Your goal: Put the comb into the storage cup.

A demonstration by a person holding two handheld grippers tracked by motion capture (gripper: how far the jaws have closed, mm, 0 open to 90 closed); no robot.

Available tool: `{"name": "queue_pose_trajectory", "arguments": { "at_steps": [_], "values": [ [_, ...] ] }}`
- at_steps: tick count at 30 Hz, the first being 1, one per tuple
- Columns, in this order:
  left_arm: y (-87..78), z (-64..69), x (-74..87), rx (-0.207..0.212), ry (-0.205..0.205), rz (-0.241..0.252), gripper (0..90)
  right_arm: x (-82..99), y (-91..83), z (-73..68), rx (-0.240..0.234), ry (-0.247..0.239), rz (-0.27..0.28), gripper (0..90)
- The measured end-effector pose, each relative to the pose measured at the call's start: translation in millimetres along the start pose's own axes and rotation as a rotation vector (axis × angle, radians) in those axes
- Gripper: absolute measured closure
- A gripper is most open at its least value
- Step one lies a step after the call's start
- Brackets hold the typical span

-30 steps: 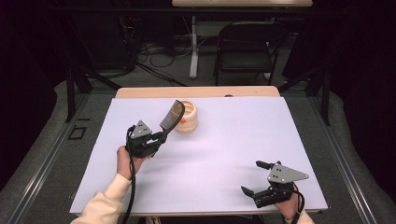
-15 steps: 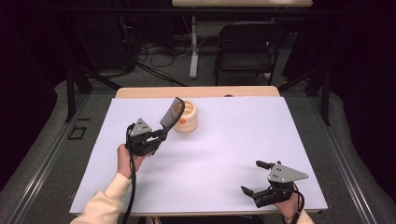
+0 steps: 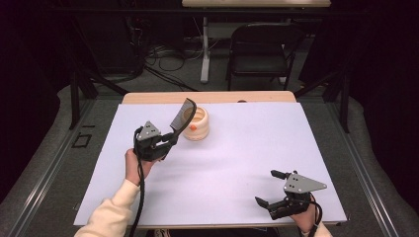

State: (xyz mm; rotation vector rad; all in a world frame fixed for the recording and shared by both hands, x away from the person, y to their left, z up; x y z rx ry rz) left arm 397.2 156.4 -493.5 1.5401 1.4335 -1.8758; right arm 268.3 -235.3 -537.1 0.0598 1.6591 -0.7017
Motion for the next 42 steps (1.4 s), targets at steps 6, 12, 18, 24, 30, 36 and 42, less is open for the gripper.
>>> {"name": "queue_pose_trajectory", "arguments": {
  "at_steps": [6,12,18,24,30,36,42],
  "values": [
    [-3.7,0.2,-9.0,-0.001,-0.006,0.029,72.1,0.1,0.1,-0.3,0.001,0.002,-0.002,0.0],
    [-5.3,-0.3,-15.0,0.007,-0.010,0.048,72.0,0.6,0.9,0.4,0.008,0.006,-0.008,0.0],
    [-2.6,0.1,-17.5,0.011,-0.009,0.044,72.0,1.1,0.9,0.9,0.010,0.006,-0.008,0.0],
    [0.9,2.1,-20.1,0.014,-0.003,0.042,72.0,1.1,0.9,0.6,0.005,0.003,-0.008,0.0],
    [1.8,2.8,-21.2,0.018,-0.002,0.046,72.0,1.0,0.8,0.4,0.007,0.005,-0.008,0.0],
    [2.0,2.9,-22.5,0.018,-0.001,0.039,72.0,1.1,1.2,0.5,0.006,0.003,-0.009,0.0],
    [1.7,3.8,-24.8,0.024,0.009,0.040,72.0,1.9,2.0,0.2,0.003,0.003,-0.013,0.0]
  ]
}}
Point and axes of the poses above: each handheld gripper's, and its own axes: y roughly forward along the jaws, x roughly out of its underside, z roughly to its right, the point moved 3 cm from there along y, roughly forward along the jaws, and after that the axes turned 11 degrees about -x, right-handed, at the moved point
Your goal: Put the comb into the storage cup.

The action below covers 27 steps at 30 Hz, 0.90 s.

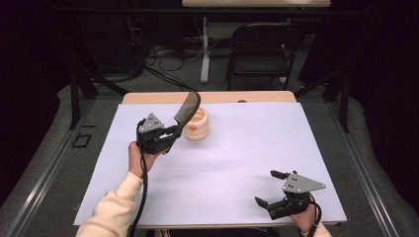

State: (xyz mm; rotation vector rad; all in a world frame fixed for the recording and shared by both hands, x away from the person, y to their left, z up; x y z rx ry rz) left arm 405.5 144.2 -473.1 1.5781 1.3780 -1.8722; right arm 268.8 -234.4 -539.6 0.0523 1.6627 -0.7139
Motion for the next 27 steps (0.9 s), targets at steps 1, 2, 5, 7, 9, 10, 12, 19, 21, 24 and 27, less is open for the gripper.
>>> {"name": "queue_pose_trajectory", "arguments": {
  "at_steps": [1,2,5,7,9,10,12,19,21,24,27],
  "values": [
    [0.1,-0.4,-0.3,0.000,0.001,-0.002,72.0,0.0,0.1,0.1,0.000,0.000,0.000,0.0],
    [0.4,-0.6,-0.7,0.001,-0.001,-0.001,72.0,0.1,0.0,0.2,0.000,0.002,-0.002,0.0],
    [1.1,-0.9,-1.8,0.003,-0.004,-0.002,72.0,0.4,0.4,0.6,-0.001,0.005,-0.002,0.0],
    [1.3,-0.7,-2.5,0.004,-0.001,-0.004,72.0,0.2,0.4,0.3,0.000,0.003,-0.001,0.0],
    [1.1,-0.4,-3.7,0.008,-0.001,0.004,72.0,0.0,0.2,0.0,0.000,0.000,0.001,0.0],
    [0.7,-0.3,-4.4,0.009,-0.002,0.006,72.0,0.0,0.0,0.1,0.000,0.000,0.003,0.0],
    [-0.2,-0.4,-6.0,0.009,0.000,0.011,72.1,0.2,0.1,0.4,0.001,0.001,-0.002,0.0],
    [-0.6,-1.5,-11.2,0.005,-0.006,0.027,72.1,0.5,1.9,0.0,-0.003,-0.001,-0.004,0.0],
    [0.2,-1.3,-12.5,0.007,-0.010,0.032,72.1,0.5,2.0,0.0,-0.003,0.001,-0.003,0.0],
    [2.3,-0.9,-14.8,0.018,-0.009,0.031,72.1,0.5,2.0,0.4,-0.002,0.001,-0.003,0.0],
    [3.4,0.1,-18.0,0.024,-0.014,0.038,72.0,0.4,1.8,-0.1,-0.003,0.001,-0.001,0.0]
  ]
}}
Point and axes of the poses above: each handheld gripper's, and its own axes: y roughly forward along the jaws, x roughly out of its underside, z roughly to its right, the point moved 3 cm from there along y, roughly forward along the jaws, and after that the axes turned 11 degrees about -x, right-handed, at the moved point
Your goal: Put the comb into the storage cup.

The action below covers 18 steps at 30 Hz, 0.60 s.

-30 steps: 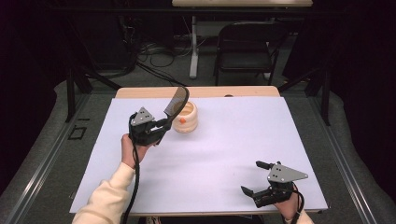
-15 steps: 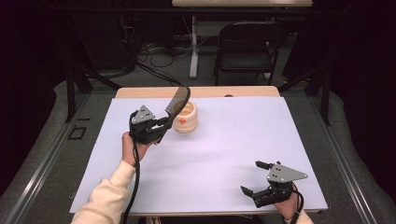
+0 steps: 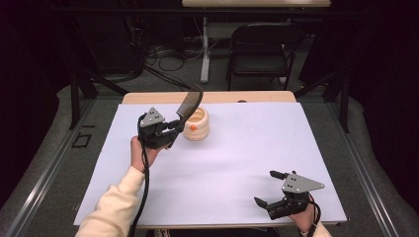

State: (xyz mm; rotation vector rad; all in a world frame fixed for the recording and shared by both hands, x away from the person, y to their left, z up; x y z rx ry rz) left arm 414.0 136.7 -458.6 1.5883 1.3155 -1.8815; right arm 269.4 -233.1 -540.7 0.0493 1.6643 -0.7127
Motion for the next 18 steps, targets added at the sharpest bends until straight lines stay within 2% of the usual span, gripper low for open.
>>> {"name": "queue_pose_trajectory", "arguments": {
  "at_steps": [8,18],
  "values": [
    [6.8,1.9,-10.3,0.009,-0.007,0.012,72.1,-0.1,-0.4,0.0,0.000,-0.001,0.002,0.0],
    [16.7,7.2,-19.5,0.014,0.005,0.017,72.1,-0.2,-0.9,-0.1,0.004,0.002,0.005,0.0]
  ]
}}
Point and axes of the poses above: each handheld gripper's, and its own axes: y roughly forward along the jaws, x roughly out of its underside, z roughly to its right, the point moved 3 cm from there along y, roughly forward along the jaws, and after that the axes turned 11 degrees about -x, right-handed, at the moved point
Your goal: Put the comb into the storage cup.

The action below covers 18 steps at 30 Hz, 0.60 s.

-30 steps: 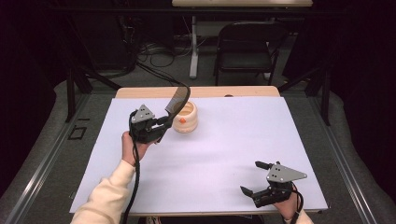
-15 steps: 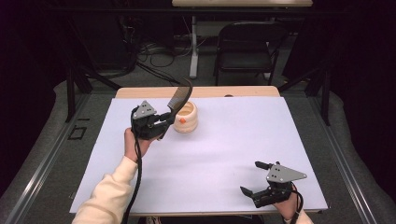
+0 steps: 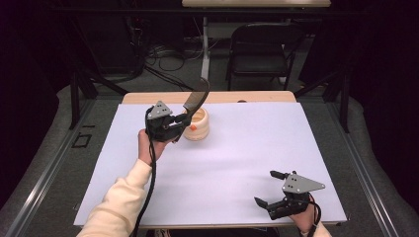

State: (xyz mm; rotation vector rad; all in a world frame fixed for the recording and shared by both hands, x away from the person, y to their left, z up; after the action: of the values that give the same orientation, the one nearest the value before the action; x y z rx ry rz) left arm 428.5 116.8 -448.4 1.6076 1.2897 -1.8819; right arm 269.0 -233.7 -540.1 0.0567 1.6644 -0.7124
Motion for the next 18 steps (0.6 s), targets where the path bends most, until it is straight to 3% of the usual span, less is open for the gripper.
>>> {"name": "queue_pose_trajectory", "arguments": {
  "at_steps": [9,18],
  "values": [
    [9.4,-2.6,-0.1,0.012,-0.031,-0.001,72.1,-0.1,-0.5,0.7,-0.003,-0.001,0.000,0.0],
    [15.7,-5.5,-3.5,0.003,-0.033,-0.004,72.1,0.0,-0.2,-0.3,-0.001,-0.002,0.000,0.0]
  ]
}}
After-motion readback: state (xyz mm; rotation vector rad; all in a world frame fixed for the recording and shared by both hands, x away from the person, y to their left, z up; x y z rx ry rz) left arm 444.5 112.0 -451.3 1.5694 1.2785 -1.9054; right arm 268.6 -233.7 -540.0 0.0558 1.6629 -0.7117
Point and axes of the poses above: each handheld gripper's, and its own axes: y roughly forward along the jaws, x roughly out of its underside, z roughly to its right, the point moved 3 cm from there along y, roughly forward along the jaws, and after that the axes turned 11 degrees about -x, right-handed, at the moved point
